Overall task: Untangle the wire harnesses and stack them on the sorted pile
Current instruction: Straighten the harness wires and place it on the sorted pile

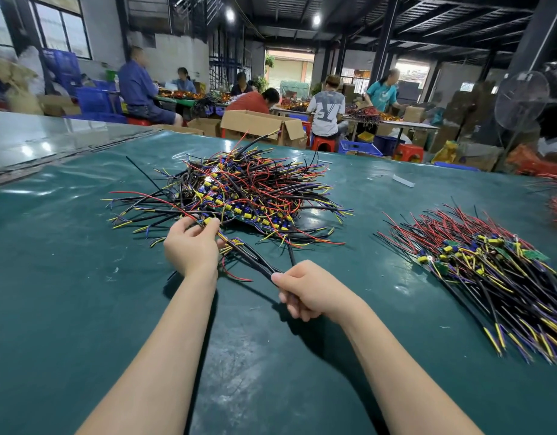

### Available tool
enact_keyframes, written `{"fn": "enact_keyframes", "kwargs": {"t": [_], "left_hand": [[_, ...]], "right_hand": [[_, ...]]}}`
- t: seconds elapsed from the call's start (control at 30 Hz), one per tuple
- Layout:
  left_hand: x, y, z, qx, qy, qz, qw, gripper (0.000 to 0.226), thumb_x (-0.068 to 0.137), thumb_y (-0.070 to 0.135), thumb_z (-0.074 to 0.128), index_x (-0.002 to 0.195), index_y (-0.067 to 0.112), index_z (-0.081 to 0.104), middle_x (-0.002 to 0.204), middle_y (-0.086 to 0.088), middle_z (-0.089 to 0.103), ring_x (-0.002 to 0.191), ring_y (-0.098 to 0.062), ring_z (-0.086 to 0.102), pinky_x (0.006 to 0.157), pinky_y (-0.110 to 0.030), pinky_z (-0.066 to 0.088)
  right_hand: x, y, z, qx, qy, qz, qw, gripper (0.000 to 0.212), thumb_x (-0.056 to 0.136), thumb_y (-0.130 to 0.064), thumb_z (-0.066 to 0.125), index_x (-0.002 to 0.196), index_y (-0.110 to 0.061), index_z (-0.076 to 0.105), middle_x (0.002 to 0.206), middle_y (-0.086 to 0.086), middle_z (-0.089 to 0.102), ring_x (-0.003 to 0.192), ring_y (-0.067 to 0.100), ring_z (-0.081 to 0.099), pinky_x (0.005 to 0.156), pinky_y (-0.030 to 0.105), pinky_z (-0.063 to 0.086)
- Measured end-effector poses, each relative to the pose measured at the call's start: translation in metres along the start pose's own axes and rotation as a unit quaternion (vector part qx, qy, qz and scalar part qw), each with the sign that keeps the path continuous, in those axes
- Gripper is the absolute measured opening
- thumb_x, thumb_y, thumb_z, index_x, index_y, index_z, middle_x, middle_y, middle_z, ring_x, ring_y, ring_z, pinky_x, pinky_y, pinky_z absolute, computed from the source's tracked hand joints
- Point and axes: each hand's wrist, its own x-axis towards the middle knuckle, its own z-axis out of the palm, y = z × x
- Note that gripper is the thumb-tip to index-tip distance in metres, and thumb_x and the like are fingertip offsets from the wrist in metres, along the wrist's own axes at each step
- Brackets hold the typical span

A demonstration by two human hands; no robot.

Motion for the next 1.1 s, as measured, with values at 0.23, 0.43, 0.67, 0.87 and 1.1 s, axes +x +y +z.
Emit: {"fn": "enact_keyframes", "kwargs": {"t": [0.23, 0.43, 0.67, 0.87, 1.1], "left_hand": [[0.004, -0.003, -0.002, 0.001, 0.013, -0.01, 1.0, 0.043, 0.078, 0.003, 0.07, 0.117, 0.001, 0.054, 0.096, -0.012, 0.062, 0.057, -0.009, 0.057, 0.04, -0.012, 0.045], [0.008, -0.005, -0.002, 0.004, 0.023, -0.008, 1.0, 0.044, 0.077, 0.006, 0.072, 0.117, 0.001, 0.055, 0.101, -0.013, 0.063, 0.062, -0.015, 0.059, 0.043, -0.014, 0.048], [0.01, -0.005, -0.003, -0.008, 0.034, -0.023, 0.999, 0.042, 0.076, 0.005, 0.073, 0.114, 0.001, 0.057, 0.096, -0.013, 0.064, 0.067, -0.018, 0.06, 0.049, -0.019, 0.05], [0.01, -0.007, -0.002, 0.021, 0.015, -0.028, 0.999, 0.043, 0.07, 0.007, 0.074, 0.11, 0.0, 0.059, 0.098, -0.021, 0.068, 0.055, -0.021, 0.056, 0.056, -0.032, 0.051], [0.02, -0.006, -0.009, 0.034, 0.039, -0.041, 0.998, 0.047, 0.068, 0.011, 0.076, 0.111, 0.0, 0.06, 0.1, -0.019, 0.069, 0.082, -0.03, 0.066, 0.083, -0.051, 0.054]], "right_hand": [[-0.002, -0.001, -0.002, -0.108, -0.04, -0.054, 0.992, 0.025, 0.093, -0.004, 0.037, 0.079, -0.015, 0.054, 0.059, -0.005, 0.055, 0.038, -0.001, 0.05, 0.037, 0.013, 0.035], [-0.002, 0.004, -0.003, -0.046, -0.026, -0.023, 0.998, 0.032, 0.096, -0.006, 0.029, 0.076, -0.017, 0.051, 0.059, -0.002, 0.056, 0.037, 0.004, 0.052, 0.035, 0.014, 0.027], [-0.008, -0.006, -0.001, 0.008, -0.102, -0.053, 0.993, 0.031, 0.096, -0.01, 0.036, 0.07, -0.017, 0.052, 0.041, -0.007, 0.054, 0.032, 0.004, 0.047, 0.034, 0.012, 0.026], [-0.012, -0.009, 0.0, 0.079, -0.184, -0.064, 0.978, 0.03, 0.098, -0.009, 0.035, 0.072, -0.015, 0.05, 0.047, -0.007, 0.058, 0.036, 0.002, 0.049, 0.036, 0.012, 0.03], [-0.009, -0.016, 0.014, 0.053, -0.183, -0.047, 0.981, 0.029, 0.095, -0.006, 0.041, 0.07, -0.014, 0.053, 0.053, -0.008, 0.064, 0.043, 0.001, 0.056, 0.036, 0.012, 0.033]]}}
